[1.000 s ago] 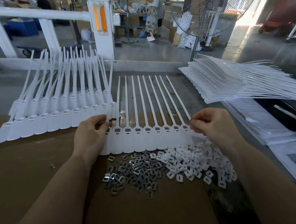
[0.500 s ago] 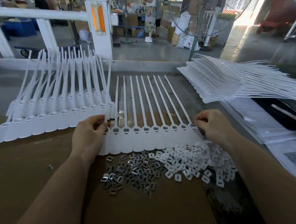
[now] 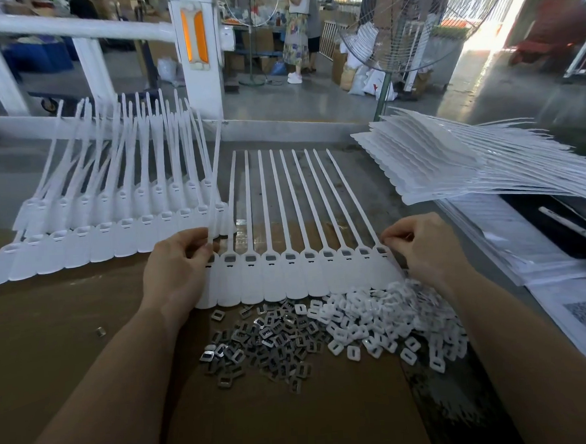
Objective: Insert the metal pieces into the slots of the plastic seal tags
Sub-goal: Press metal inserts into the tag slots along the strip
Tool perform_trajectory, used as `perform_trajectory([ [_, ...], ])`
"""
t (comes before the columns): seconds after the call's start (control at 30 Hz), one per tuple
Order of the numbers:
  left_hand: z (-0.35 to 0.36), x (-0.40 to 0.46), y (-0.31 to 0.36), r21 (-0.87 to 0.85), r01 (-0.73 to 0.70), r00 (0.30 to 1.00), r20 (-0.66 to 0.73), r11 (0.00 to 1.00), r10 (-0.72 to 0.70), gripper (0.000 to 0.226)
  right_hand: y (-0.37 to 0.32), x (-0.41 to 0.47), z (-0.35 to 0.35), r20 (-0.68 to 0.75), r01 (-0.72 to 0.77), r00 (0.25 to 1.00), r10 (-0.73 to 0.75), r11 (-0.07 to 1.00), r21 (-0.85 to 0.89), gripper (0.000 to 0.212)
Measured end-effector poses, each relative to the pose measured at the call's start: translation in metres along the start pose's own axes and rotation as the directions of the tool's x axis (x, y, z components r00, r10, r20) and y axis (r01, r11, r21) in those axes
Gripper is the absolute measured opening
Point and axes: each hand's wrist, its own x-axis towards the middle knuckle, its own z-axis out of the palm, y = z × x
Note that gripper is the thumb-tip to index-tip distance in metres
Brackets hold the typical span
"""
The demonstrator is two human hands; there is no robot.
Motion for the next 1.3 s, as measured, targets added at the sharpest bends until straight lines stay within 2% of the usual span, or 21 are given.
perform_trajectory([
  [0.17,0.0,0.0,0.001,0.005,-0.004,1.0,-0.003,1.0,0.004,0.032,-0.014,-0.011,0.0,-0.034,0.028,0.999,-0.025,0.995,0.091,0.013],
  [0.37,0.0,0.0,0.001,0.001,-0.001,1.0,0.007,1.0,0.001,0.032,-0.048,-0.041,0.013,-0.017,0.178,0.984,-0.178,0.972,0.152,0.013],
  [0.57,0.001,-0.001,0.0,-0.008,-0.017,1.0,0.012,1.0,0.017,0.03,-0.066,-0.063,0.037,-0.073,0.277,0.961,-0.268,0.943,0.182,0.012],
  [0.77,0.001,0.0,-0.002,-0.012,-0.021,1.0,0.005,1.0,0.021,0.031,-0.058,-0.067,0.047,-0.267,0.384,0.897,-0.352,0.92,0.076,0.006],
  [0.87,0.002,0.0,-0.001,-0.015,-0.031,1.0,0.004,0.999,0.031,0.029,-0.054,-0.067,0.049,-0.312,0.405,0.878,-0.363,0.911,0.076,0.006],
  [1.3,0.001,-0.001,-0.001,-0.034,-0.047,0.999,-0.005,0.998,0.046,0.031,-0.05,-0.069,0.049,-0.347,0.4,0.871,-0.347,0.912,0.091,0.006],
])
